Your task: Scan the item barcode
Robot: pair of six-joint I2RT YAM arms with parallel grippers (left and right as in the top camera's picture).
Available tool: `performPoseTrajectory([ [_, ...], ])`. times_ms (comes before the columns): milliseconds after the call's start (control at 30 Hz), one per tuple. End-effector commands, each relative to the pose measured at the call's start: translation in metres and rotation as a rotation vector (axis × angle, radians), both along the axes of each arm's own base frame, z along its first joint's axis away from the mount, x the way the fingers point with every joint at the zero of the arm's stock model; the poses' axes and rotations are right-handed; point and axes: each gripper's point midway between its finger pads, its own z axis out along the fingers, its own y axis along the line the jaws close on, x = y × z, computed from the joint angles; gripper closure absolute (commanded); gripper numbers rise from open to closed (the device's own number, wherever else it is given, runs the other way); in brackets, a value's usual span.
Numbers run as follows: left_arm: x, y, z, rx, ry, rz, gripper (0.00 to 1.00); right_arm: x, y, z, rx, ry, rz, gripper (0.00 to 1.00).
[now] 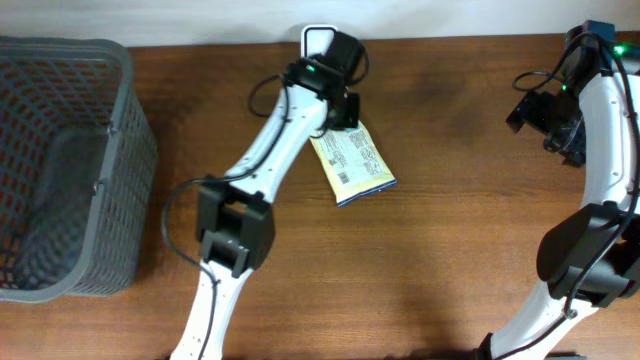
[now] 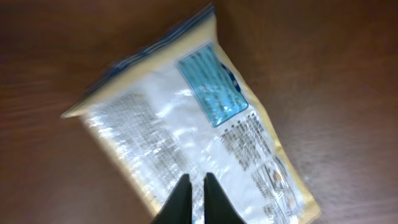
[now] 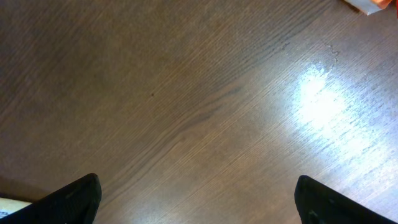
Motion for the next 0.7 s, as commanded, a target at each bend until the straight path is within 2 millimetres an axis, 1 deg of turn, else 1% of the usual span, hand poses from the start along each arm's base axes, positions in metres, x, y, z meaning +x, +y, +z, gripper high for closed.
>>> performPoseTrajectory([
  [0, 0.003, 0.0, -0.049, 0.104, 0.019, -0.055, 0.96, 0.002, 0.0, 0.004, -0.011, -0.009, -0.002, 0.01],
  [33, 0.007, 0.011, -0.061, 0.173, 0.01, -0.035, 0.96, 0.002, 0.0, 0.004, -0.011, -0.009, -0.002, 0.01],
  [67, 0.009, 0.023, -0.071, 0.244, 0.008, -0.017, 1.0, 0.002, 0.0, 0.004, -0.011, -0.009, -0.002, 0.01],
  [100, 0.006, 0.036, -0.076, 0.313, 0.016, -0.004, 1.0, 0.002, 0.0, 0.004, -0.011, -0.009, -0.002, 0.01],
  [133, 0.003, 0.047, -0.076, 0.37, 0.025, 0.004, 1.0, 0.002, 0.0, 0.004, -0.011, -0.009, -0.002, 0.01],
  [167, -0.003, 0.058, -0.075, 0.417, 0.04, 0.04, 1.0, 0.002, 0.0, 0.004, -0.011, -0.009, -0.002, 0.01],
  [200, -0.012, 0.063, -0.076, 0.428, 0.079, 0.069, 1.0, 0.002, 0.0, 0.004, -0.011, -0.009, -0.002, 0.01],
  [233, -0.033, 0.067, -0.078, 0.426, 0.164, 0.126, 1.0, 0.002, 0.0, 0.004, -0.011, -0.009, -0.002, 0.01],
  [300, -0.065, 0.059, -0.076, 0.389, 0.296, 0.131, 1.0, 0.002, 0.0, 0.004, -0.011, -0.009, -0.002, 0.01],
  [333, -0.075, 0.052, -0.072, 0.368, 0.337, 0.116, 1.0, 0.002, 0.0, 0.004, -0.011, -0.009, -0.002, 0.01],
  [367, -0.08, 0.045, -0.062, 0.352, 0.348, 0.103, 1.0, 0.002, 0.0, 0.004, -0.011, -0.009, -0.002, 0.01],
  [433, -0.071, 0.038, -0.037, 0.327, 0.286, 0.101, 1.0, 0.002, 0.0, 0.004, -0.011, -0.009, -0.002, 0.01],
  [467, -0.059, 0.037, -0.017, 0.302, 0.228, 0.113, 1.0, 0.002, 0.0, 0.004, -0.011, -0.009, -0.002, 0.01],
  [500, -0.05, 0.043, 0.002, 0.291, 0.182, 0.133, 0.92, 0.002, 0.0, 0.004, -0.011, -0.009, -0.002, 0.01],
  [533, -0.043, 0.052, 0.014, 0.293, 0.151, 0.155, 0.75, 0.002, 0.0, 0.004, -0.011, -0.009, -0.002, 0.01],
  [567, -0.038, 0.069, 0.022, 0.317, 0.139, 0.186, 0.48, 0.002, 0.0, 0.004, -0.011, -0.009, -0.002, 0.01],
  [600, -0.032, 0.084, 0.021, 0.313, 0.157, 0.167, 0.18, 0.002, 0.0, 0.004, -0.011, -0.009, -0.002, 0.01],
  [633, -0.03, 0.095, 0.016, 0.267, 0.204, 0.156, 0.06, 0.002, 0.0, 0.004, -0.011, -0.009, -0.002, 0.01],
  [667, -0.027, 0.102, 0.014, 0.201, 0.246, 0.125, 0.01, 0.002, 0.0, 0.004, -0.011, -0.009, -0.002, 0.01],
])
